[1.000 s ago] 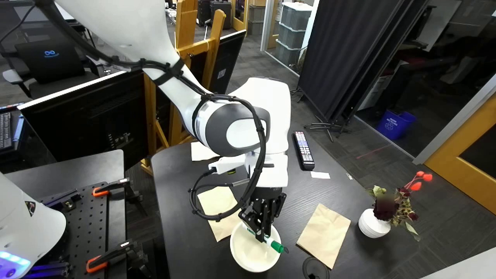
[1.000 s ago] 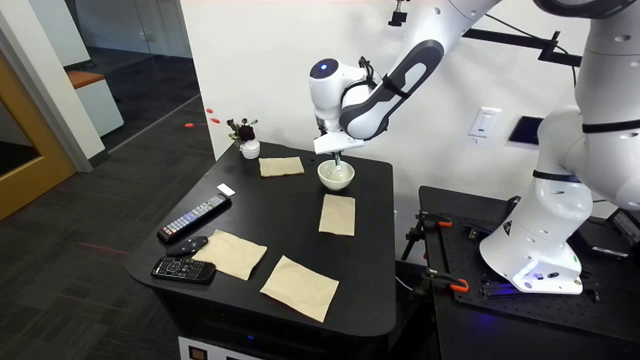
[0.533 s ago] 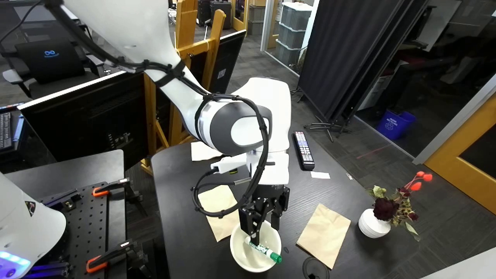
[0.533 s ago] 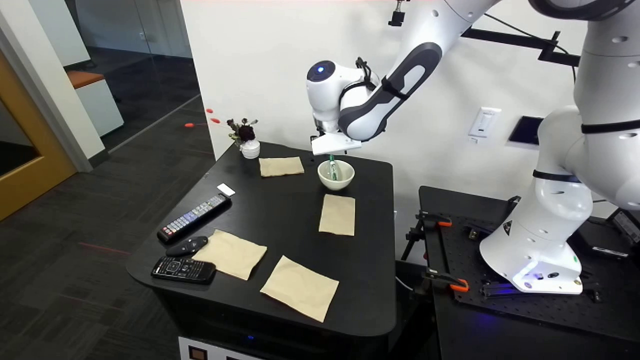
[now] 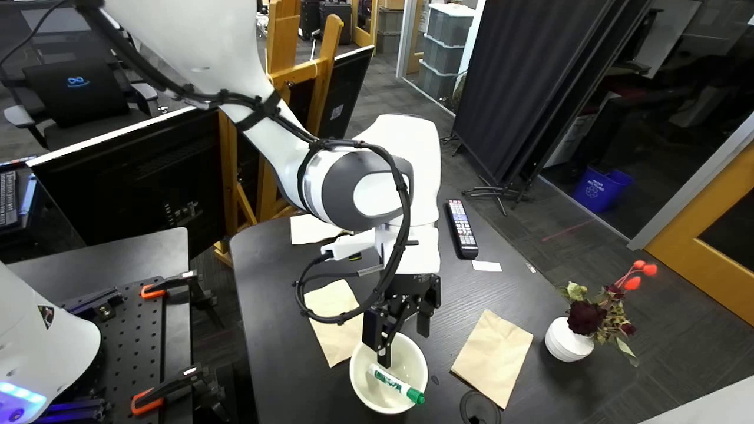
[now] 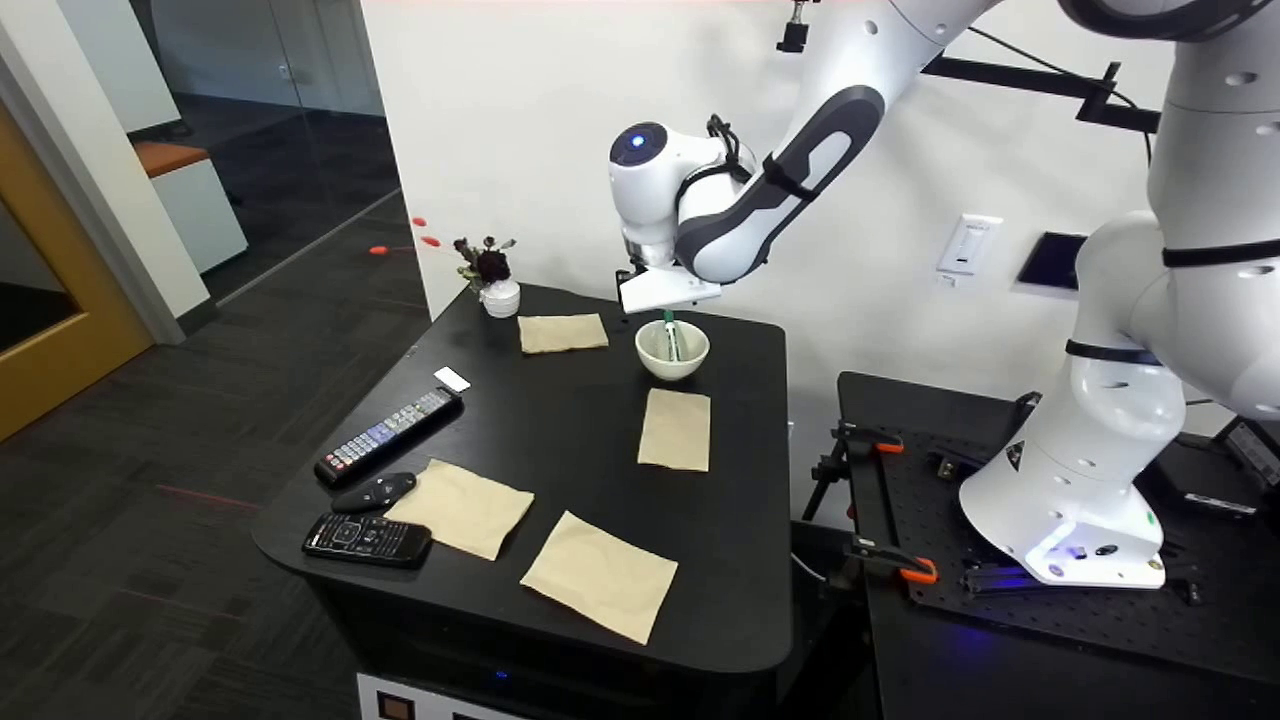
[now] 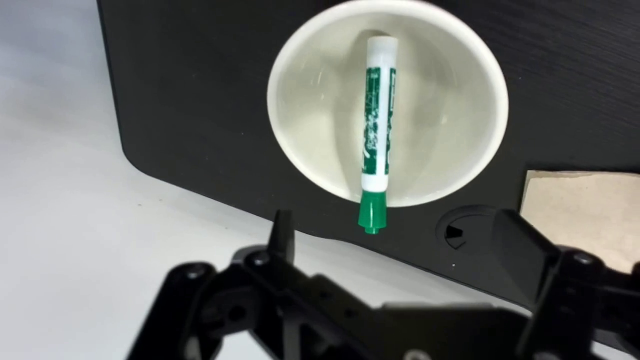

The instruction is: Pick up the marker and place it in the bowl

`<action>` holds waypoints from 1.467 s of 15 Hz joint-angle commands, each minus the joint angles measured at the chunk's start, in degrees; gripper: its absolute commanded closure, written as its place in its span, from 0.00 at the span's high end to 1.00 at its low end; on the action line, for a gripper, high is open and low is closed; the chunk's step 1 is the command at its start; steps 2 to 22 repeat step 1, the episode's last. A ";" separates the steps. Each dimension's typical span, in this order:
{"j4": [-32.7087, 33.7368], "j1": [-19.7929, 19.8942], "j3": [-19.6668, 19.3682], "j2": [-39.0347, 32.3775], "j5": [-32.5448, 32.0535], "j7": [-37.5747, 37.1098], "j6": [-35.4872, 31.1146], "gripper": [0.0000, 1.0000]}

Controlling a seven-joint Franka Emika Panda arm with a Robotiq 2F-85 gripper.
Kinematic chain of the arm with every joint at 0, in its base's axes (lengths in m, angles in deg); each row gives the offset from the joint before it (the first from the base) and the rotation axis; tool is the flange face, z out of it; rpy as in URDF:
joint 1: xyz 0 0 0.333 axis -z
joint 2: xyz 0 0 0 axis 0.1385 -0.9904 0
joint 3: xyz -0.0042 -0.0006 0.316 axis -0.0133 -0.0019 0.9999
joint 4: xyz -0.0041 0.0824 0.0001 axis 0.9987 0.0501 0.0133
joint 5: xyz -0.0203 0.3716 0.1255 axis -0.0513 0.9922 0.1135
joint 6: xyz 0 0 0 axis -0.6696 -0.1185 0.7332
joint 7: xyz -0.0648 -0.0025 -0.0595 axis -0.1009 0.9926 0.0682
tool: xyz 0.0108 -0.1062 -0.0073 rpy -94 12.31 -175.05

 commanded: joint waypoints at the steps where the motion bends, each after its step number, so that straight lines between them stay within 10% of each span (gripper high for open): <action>1: 0.23 1.66 1.78 0.20 -0.87 -0.50 0.42 1.00; 22: 0.23 1.66 1.78 0.20 -0.87 -0.50 0.42 1.00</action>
